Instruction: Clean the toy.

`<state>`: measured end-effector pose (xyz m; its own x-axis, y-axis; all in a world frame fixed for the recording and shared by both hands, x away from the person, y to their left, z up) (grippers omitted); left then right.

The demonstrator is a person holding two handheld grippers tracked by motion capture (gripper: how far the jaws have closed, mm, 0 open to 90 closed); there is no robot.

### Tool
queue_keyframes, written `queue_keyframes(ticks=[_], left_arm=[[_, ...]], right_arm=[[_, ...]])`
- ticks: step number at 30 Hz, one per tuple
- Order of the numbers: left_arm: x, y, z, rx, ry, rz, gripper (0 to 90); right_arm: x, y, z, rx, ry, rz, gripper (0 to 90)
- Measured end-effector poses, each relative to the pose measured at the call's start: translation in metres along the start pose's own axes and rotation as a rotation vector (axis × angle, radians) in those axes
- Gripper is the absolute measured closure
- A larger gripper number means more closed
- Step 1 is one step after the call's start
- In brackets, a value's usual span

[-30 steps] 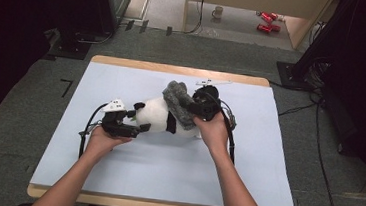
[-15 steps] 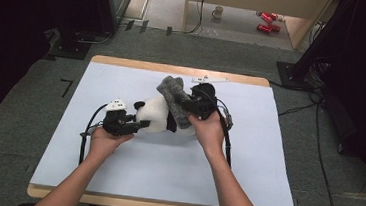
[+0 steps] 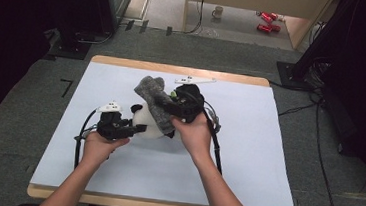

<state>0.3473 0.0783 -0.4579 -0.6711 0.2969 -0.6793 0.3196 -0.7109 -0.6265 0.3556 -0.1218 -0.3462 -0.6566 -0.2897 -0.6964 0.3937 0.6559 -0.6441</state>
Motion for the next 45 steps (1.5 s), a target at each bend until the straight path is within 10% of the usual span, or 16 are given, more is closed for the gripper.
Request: queue_keyframes(ticks=[14, 22, 45], left_arm=[[0.001, 0.005, -0.002, -0.047, -0.017, -0.028, 59.7], [0.002, 0.006, -0.008, -0.041, -0.025, -0.032, 59.7], [0.002, 0.008, -0.008, -0.018, -0.041, -0.025, 59.4]], right_arm=[[0.016, 0.053, 0.001, 0.083, -0.073, -0.09, 75.6], [0.025, 0.032, 0.031, 0.182, -0.035, -0.122, 75.6], [0.052, -0.038, 0.099, 0.266, 0.106, -0.041, 76.4]])
Point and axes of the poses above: each handheld gripper's, and its own axes: y roughly forward along the jaws, x roughly out of its underside, z roughly to its right, the point moved 3 cm from there along y, roughly forward along the jaws, and after that the axes turned 10 degrees about -z, right-handed, at the moved point
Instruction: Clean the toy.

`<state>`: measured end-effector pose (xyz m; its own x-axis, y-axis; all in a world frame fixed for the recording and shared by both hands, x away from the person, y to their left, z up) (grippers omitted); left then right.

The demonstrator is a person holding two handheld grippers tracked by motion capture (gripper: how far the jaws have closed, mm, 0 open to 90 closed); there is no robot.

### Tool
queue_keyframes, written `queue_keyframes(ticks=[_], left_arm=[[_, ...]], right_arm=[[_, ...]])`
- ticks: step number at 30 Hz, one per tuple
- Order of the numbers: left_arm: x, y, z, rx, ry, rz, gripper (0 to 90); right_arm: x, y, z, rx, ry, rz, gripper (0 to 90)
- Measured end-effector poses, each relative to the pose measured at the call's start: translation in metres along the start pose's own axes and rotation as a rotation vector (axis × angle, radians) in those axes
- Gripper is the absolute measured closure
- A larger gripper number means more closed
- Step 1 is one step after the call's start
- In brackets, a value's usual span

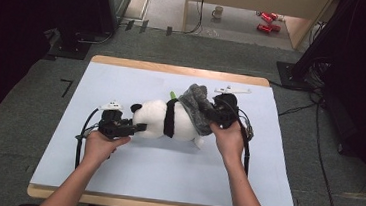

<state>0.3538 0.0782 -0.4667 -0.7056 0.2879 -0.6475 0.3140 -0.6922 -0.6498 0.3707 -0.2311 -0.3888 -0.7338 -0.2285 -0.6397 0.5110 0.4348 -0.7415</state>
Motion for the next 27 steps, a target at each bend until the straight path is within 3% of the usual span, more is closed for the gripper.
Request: queue_keyframes(ticks=[3, 6, 13, 19, 27], left_arm=[[0.0, 0.0, -0.001, -0.003, -0.007, 0.002, 59.4], [-0.001, 0.001, -0.001, -0.008, -0.011, 0.003, 59.4], [-0.002, 0.001, -0.002, -0.009, -0.02, 0.004, 59.3], [-0.003, 0.002, -0.003, -0.007, -0.031, 0.011, 59.1], [-0.005, 0.003, -0.006, -0.004, -0.048, 0.03, 58.7]], right_arm=[[0.002, -0.003, 0.004, -0.009, 0.022, 0.003, 76.4], [0.0, -0.012, 0.0, -0.049, 0.03, 0.022, 76.4], [-0.017, -0.025, -0.037, -0.116, -0.048, 0.059, 76.4], [-0.031, -0.012, -0.069, -0.174, -0.092, 0.054, 76.4], [-0.047, 0.023, -0.105, -0.245, -0.131, 0.014, 76.3]])
Point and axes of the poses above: each handheld gripper's, and its own axes: y roughly forward along the jaws, x roughly out of its underside, z roughly to its right, the point moved 3 cm from there along y, roughly forward along the jaws, and after that the axes turned 10 degrees about -z, right-handed, at the moved point
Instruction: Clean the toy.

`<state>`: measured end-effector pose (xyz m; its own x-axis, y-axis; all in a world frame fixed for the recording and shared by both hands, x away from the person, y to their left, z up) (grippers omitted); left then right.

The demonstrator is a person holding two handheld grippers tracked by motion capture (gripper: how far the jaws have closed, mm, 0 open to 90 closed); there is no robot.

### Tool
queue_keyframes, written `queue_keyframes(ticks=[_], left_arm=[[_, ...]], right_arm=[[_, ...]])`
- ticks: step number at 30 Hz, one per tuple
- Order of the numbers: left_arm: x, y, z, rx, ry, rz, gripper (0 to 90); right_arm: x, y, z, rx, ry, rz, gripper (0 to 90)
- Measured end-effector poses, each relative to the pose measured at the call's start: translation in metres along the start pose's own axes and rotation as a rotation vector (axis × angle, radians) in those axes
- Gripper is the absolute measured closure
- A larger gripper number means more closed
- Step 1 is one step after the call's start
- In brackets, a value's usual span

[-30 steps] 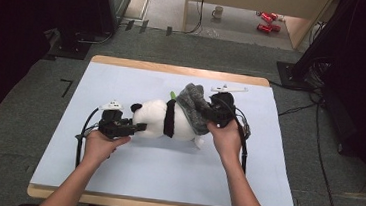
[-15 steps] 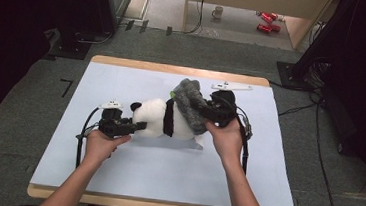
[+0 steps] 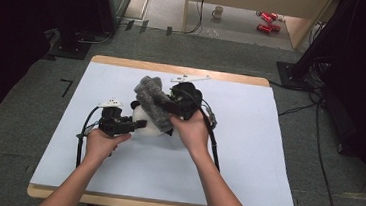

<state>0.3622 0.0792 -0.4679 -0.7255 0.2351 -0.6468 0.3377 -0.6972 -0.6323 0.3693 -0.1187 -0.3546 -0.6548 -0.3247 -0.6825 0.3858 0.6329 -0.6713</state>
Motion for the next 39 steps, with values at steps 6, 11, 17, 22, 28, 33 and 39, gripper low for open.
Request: queue_keyframes(ticks=[6, 11, 17, 22, 28, 33, 39], left_arm=[[0.002, 0.0, 0.0, -0.005, -0.013, 0.021, 58.1], [0.003, 0.001, -0.001, -0.011, -0.011, 0.016, 58.0], [0.003, 0.001, -0.001, -0.006, -0.015, 0.0, 58.0], [0.003, 0.001, 0.001, -0.022, 0.029, -0.001, 58.0], [0.002, 0.0, 0.0, -0.013, 0.03, -0.015, 58.0], [0.002, 0.0, -0.003, 0.002, 0.025, -0.016, 58.0], [0.001, 0.001, -0.004, 0.01, 0.017, -0.015, 57.9]], right_arm=[[0.003, 0.037, -0.007, -0.007, 0.002, -0.064, 76.2], [0.014, 0.052, 0.001, 0.042, -0.037, -0.071, 75.9], [0.017, 0.036, 0.016, 0.113, -0.052, -0.094, 75.5], [0.026, 0.021, 0.038, 0.127, 0.003, -0.1, 75.6], [0.026, 0.006, 0.047, 0.148, 0.021, -0.079, 75.7], [0.028, -0.012, 0.063, 0.177, 0.046, -0.058, 75.7], [0.036, -0.031, 0.085, 0.2, 0.11, -0.038, 75.5]])
Point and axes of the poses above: each handheld gripper's, and its own axes: y roughly forward along the jaws, x roughly out of its underside, z roughly to its right, the point moved 3 cm from there along y, roughly forward along the jaws, and after that the axes turned 10 degrees about -z, right-handed, at the moved point
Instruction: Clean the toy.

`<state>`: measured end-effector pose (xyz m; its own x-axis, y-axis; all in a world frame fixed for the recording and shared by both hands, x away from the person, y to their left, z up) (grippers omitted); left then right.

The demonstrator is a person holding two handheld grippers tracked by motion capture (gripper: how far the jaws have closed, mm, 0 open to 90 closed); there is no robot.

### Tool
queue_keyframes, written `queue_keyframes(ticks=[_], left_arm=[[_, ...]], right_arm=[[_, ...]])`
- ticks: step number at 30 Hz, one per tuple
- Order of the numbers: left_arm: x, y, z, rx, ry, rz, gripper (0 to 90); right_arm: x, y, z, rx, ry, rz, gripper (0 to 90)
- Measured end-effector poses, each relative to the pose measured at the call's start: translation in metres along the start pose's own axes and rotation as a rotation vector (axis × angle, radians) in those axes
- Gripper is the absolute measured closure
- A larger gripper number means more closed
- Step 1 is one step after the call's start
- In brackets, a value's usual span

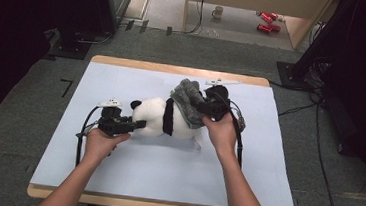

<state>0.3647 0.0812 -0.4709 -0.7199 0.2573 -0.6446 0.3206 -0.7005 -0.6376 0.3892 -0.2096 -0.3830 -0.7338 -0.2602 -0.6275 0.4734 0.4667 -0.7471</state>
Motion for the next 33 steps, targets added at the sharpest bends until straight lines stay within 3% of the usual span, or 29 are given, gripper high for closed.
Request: queue_keyframes(ticks=[7, 10, 16, 22, 27, 33], left_arm=[[0.004, 0.0, 0.001, -0.004, -0.003, 0.012, 57.8], [0.004, 0.0, 0.001, -0.005, 0.0, 0.012, 57.9], [0.004, 0.0, 0.001, -0.004, 0.001, 0.013, 57.8], [0.004, 0.0, -0.001, 0.001, -0.007, 0.013, 57.3], [0.003, 0.0, -0.001, -0.006, -0.016, 0.014, 57.3], [0.001, -0.001, 0.002, 0.029, -0.034, 0.015, 58.2]], right_arm=[[0.014, -0.005, 0.021, 0.027, 0.049, 0.005, 75.7], [0.021, -0.005, 0.031, -0.009, 0.099, 0.018, 75.8], [0.023, -0.002, 0.032, 0.0, 0.092, 0.022, 75.8], [0.029, -0.006, 0.041, 0.009, 0.123, 0.014, 75.8], [0.026, -0.019, 0.038, 0.001, 0.111, 0.039, 75.9], [0.016, -0.035, 0.019, -0.034, 0.072, 0.088, 75.9]])
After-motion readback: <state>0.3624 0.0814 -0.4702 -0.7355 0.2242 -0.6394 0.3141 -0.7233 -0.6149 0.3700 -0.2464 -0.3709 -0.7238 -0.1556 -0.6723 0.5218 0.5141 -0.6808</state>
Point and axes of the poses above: each handheld gripper's, and its own axes: y roughly forward along the jaws, x roughly out of its underside, z roughly to its right, the point moved 3 cm from there along y, roughly forward along the jaws, and after that the axes turned 10 degrees about -z, right-handed, at the moved point
